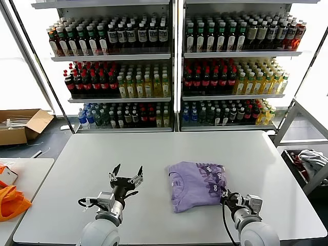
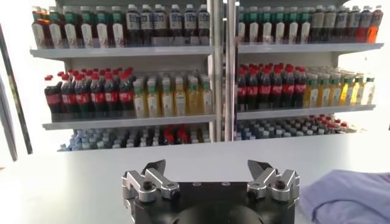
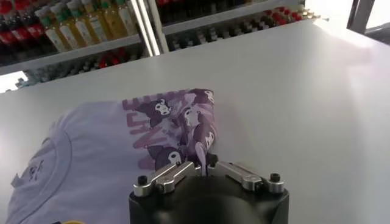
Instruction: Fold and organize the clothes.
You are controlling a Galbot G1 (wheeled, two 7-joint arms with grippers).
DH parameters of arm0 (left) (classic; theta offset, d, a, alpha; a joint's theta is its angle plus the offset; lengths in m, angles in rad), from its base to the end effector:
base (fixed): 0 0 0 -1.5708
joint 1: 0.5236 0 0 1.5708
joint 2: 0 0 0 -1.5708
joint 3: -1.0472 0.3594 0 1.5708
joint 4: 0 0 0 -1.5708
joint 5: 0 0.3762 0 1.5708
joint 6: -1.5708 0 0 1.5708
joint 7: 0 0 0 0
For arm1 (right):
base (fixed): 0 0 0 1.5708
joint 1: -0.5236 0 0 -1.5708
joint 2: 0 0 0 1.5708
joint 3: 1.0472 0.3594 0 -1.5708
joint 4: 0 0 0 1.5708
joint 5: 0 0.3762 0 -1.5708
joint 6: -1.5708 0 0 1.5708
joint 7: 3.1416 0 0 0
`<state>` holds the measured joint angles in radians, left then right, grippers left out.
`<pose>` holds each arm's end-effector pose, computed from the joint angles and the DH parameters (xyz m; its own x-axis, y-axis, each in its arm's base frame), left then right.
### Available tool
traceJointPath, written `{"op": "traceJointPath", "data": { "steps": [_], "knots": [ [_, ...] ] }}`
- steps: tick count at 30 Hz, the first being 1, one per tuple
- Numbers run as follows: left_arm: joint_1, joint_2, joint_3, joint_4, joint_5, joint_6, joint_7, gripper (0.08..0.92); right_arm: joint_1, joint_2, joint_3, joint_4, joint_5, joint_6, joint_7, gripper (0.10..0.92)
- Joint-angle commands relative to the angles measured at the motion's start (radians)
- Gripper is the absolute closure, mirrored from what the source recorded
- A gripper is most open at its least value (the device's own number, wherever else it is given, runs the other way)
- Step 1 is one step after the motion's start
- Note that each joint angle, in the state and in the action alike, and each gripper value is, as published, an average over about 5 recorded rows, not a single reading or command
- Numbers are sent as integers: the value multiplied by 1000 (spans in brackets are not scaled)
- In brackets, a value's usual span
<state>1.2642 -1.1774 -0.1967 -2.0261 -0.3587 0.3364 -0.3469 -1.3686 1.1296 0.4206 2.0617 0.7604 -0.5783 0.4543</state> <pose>0.2649 -0.0259 -0.2845 -0.9646 0.1153 0.2372 0.1221 0.9924 0.0143 0.2565 -0.0469 -0.2743 -0.8364 -0.0126 0.5480 0.0786 0.9867 0.1426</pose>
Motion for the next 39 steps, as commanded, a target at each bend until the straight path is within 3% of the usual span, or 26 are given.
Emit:
{"op": "traceJointPath", "data": {
  "steps": [1,7,16,24,30,39],
  "knots": [
    [4,-1,-6,-4,2,1,2,177,-45,-30,100,11,-87,-4,-59,875],
    [8,-3,-2,-4,4,2,6,177,-70,-31,130,48,-112,-1,-67,718],
    [46,-60,28,-43,32,-2,27,177,-78,-47,187,181,-280,2,-159,459],
    [83,-95,39,-37,50,-12,38,177,-20,-40,21,131,-48,2,-148,239],
    [101,-94,36,-34,54,-14,40,177,-2,-8,-22,35,124,19,-83,203],
    [117,-90,38,-24,56,-11,41,177,-18,25,10,-14,153,21,-49,203]
  ]
}}
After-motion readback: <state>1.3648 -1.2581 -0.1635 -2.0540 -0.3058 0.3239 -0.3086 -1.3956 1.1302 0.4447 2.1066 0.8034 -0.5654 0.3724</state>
